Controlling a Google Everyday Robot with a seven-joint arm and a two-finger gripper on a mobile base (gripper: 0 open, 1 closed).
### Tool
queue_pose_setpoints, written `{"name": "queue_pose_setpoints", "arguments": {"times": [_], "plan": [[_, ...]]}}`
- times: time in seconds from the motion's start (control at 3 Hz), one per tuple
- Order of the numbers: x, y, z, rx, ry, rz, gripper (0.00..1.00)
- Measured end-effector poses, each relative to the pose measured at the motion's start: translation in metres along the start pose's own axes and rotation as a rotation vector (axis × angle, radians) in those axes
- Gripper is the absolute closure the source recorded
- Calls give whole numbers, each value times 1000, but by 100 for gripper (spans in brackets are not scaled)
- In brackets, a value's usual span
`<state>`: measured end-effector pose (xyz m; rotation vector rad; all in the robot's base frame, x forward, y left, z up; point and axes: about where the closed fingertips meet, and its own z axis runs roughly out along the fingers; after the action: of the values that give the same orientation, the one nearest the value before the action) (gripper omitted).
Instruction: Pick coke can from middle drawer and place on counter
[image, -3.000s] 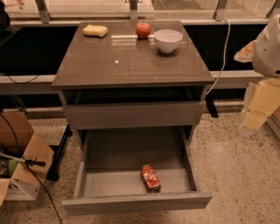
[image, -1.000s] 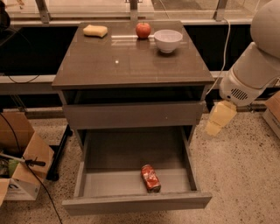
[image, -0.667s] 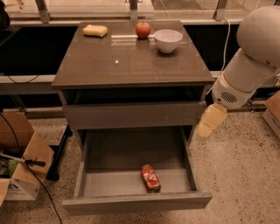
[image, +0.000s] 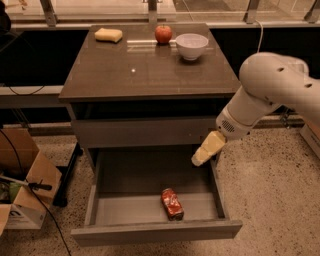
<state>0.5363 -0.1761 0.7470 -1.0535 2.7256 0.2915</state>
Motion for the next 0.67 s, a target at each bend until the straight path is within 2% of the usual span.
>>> {"name": "queue_pose_setpoints", "arguments": {"times": [0.67], "plan": [[-14, -9, 105, -104, -29, 181, 0]]}}
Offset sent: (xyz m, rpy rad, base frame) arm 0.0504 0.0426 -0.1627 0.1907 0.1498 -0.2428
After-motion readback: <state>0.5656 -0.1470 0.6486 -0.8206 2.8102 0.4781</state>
